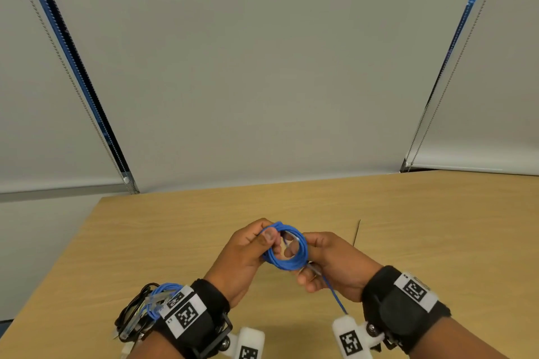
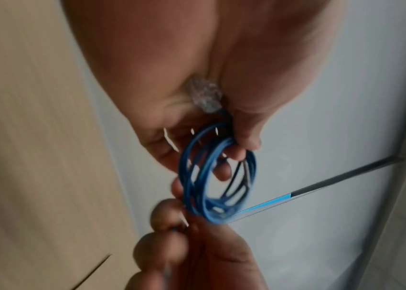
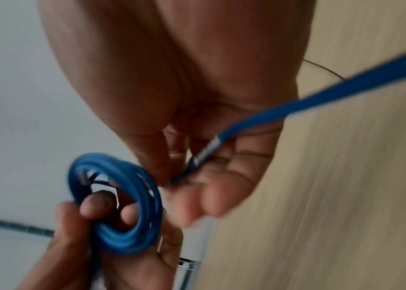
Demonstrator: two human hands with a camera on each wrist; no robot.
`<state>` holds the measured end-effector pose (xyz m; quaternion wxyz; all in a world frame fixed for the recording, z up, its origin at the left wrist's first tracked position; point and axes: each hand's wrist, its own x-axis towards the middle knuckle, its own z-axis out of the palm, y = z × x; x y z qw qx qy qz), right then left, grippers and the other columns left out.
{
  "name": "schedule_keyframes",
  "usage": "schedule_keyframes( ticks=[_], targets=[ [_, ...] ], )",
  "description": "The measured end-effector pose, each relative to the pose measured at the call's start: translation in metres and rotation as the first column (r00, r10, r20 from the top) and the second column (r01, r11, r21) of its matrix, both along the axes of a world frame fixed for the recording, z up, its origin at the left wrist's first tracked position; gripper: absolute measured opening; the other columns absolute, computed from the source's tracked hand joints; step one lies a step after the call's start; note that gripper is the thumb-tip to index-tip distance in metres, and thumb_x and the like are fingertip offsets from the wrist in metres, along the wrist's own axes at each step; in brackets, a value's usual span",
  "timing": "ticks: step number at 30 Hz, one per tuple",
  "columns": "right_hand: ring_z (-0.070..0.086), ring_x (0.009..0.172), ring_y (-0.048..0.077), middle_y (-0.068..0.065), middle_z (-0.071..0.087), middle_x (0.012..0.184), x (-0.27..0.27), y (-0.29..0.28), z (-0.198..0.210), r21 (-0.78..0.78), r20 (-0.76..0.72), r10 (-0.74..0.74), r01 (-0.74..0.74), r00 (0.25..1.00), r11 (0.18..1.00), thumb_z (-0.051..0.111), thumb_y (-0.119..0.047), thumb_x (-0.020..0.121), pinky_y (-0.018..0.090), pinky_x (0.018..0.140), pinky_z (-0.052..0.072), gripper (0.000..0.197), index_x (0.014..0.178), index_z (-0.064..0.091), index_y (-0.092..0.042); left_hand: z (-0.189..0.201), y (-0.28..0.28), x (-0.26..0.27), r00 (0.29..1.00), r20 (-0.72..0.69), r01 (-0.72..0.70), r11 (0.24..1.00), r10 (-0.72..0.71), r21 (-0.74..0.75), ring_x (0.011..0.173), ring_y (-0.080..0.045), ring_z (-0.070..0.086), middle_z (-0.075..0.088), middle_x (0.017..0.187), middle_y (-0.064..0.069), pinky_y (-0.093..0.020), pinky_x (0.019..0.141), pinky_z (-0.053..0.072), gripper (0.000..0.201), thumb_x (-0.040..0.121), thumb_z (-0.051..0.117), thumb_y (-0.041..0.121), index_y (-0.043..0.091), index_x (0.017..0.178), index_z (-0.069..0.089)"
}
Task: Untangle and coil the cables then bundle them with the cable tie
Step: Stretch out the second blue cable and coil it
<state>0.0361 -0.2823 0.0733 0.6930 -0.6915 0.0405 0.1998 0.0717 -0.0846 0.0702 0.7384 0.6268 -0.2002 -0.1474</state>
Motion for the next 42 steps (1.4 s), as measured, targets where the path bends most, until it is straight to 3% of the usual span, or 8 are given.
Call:
schedule_keyframes(
  ticks=[6,10,16,20,25,32,37,42],
  targets=[
    [0.062,0.076,0.01,-0.007,0.068,0.084,-0.005,0.011,0.008,-0.357,0.468,-0.13,0.321,0.874,0.877,0.055,-0.022,0.1,0.029,0.074,0.053,0.019,0.097,0.071,-0.03,-0.005,0.002,0.012,0.961,0.008,-0.275,0.956,0.276,0.105,0.09,-0.002,0.069,0.079,0.101,0.0,-0.038,0.091,0.048,0.029,0.101,0.056,0.02,0.025,0.084,0.08],
    [0.049,0.056,0.004,-0.009,0.054,0.063,-0.005,0.029,0.005,-0.507,0.46,0.088,0.18,0.884,0.843,0.054,-0.031,0.101,0.013,0.058,0.04,0.028,0.127,0.066,-0.03,-0.001,-0.004,0.006,0.978,-0.035,-0.206,0.978,0.206,0.017,0.081,-0.003,0.068,0.078,0.104,-0.004,-0.033,0.085,0.047,0.023,0.094,0.059,0.03,0.025,0.082,0.078],
    [0.047,0.074,0.009,-0.013,0.06,0.077,-0.003,0.029,0.012,-0.051,0.185,-0.137,0.149,0.973,0.988,0.066,-0.034,0.094,0.024,0.067,0.042,0.015,0.083,0.072,-0.026,-0.01,0.001,0.011,0.942,0.159,-0.33,0.905,0.296,0.27,0.075,-0.012,0.064,0.072,0.085,-0.002,-0.04,0.077,0.052,0.028,0.103,0.053,0.024,0.023,0.08,0.068],
    [0.059,0.091,0.011,-0.008,0.068,0.09,0.0,0.026,0.011,-0.063,0.146,-0.125,0.136,0.981,0.989,0.059,-0.039,0.098,0.031,0.079,0.046,0.024,0.078,0.064,-0.027,-0.018,0.008,0.024,0.889,0.314,-0.447,0.783,0.334,0.432,0.078,-0.017,0.061,0.057,0.091,-0.005,-0.041,0.076,0.052,0.025,0.102,0.052,0.023,0.022,0.08,0.066],
    [0.06,0.066,0.012,-0.005,0.061,0.064,0.003,0.02,0.009,-0.175,0.217,-0.084,0.123,0.973,0.977,0.058,-0.032,0.1,0.03,0.067,0.05,0.021,0.081,0.062,-0.022,-0.017,0.014,0.033,0.891,0.18,-0.453,0.782,0.418,0.427,0.077,-0.026,0.063,0.06,0.087,-0.008,-0.037,0.066,0.06,0.028,0.103,0.051,0.028,0.018,0.08,0.064],
    [0.055,0.098,0.009,-0.018,0.062,0.099,0.01,0.003,0.005,-0.828,0.373,0.215,0.22,0.903,0.516,0.058,-0.042,0.097,0.038,0.089,0.044,0.011,0.095,0.07,-0.042,-0.006,0.011,0.029,0.913,-0.236,-0.322,0.943,0.332,0.083,0.062,-0.012,0.055,0.059,0.073,0.005,-0.031,0.06,0.054,0.033,0.106,0.047,0.022,0.01,0.079,0.061],
    [0.069,0.085,0.011,-0.006,0.075,0.087,0.02,-0.001,0.008,-0.296,0.457,-0.178,0.337,0.872,0.894,0.062,-0.013,0.097,0.028,0.078,0.057,0.021,0.088,0.075,-0.027,-0.001,0.005,0.022,0.894,-0.372,-0.267,0.964,0.249,0.003,0.067,-0.017,0.054,0.057,0.086,-0.002,-0.031,0.059,0.055,0.029,0.105,0.048,0.023,0.009,0.084,0.061],
    [0.074,0.089,0.023,0.011,0.075,0.094,0.023,0.002,0.006,0.239,0.231,-0.458,0.406,0.858,0.882,0.058,-0.004,0.099,0.03,0.075,0.06,0.016,0.103,0.072,-0.01,-0.003,-0.003,0.013,0.922,-0.354,-0.157,0.987,0.154,0.021,0.074,-0.02,0.06,0.058,0.098,-0.009,-0.034,0.063,0.057,0.043,0.106,0.048,0.021,0.023,0.067,0.067]
  ],
)
